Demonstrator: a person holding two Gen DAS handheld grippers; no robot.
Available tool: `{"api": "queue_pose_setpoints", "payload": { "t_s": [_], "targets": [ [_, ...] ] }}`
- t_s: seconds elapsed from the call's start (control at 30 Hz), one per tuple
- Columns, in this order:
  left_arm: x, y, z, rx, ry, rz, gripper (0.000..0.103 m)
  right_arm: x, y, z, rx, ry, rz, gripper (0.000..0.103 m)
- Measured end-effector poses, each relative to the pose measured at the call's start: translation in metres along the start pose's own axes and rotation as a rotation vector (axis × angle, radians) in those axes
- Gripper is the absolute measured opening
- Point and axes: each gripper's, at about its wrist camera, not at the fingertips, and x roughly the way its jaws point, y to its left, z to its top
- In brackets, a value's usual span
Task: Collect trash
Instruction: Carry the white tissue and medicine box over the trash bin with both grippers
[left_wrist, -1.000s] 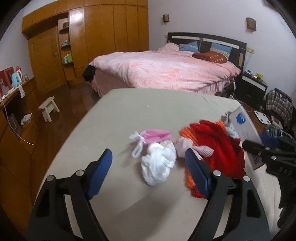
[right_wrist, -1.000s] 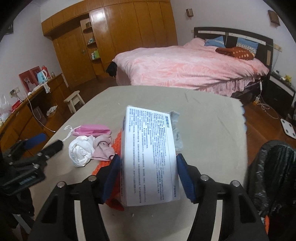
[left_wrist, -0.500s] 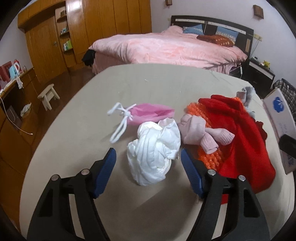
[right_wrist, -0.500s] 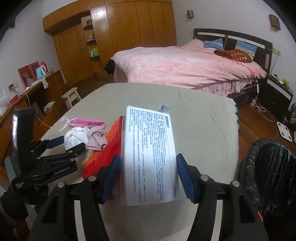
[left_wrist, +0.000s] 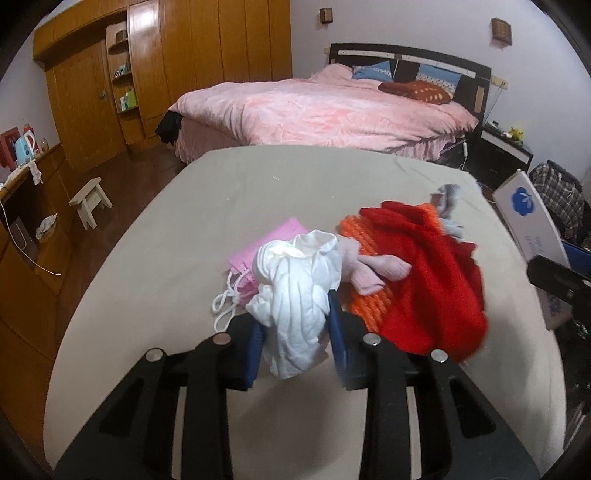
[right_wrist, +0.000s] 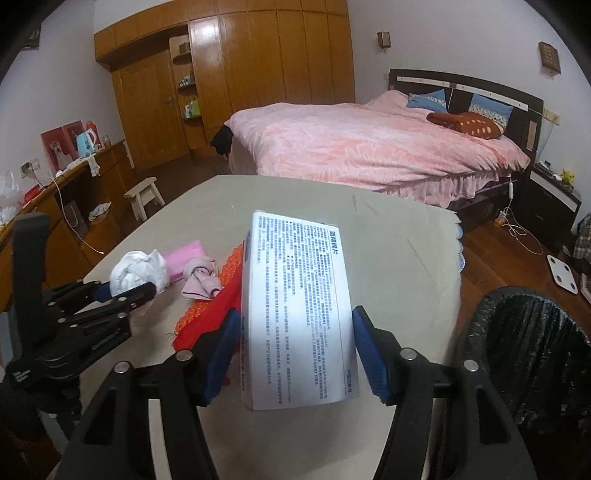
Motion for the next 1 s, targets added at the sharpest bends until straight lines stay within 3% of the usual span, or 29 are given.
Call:
{"api": "queue_pose_setpoints", "payload": {
  "t_s": [0.47,1.0],
  "targets": [
    [-0.070,-0.042,0.011,0.040,-0.101,-0.082,0.030,-0.048,-0.020,-0.007,0.022,-0.027,-0.027,0.061],
    [-0.100,-0.119,0.023,0.099,-0.172,-0.188,0.030,-0.111,-0.069,-0.018,0.090,-0.100,-0.125,0.061]
  ]
}}
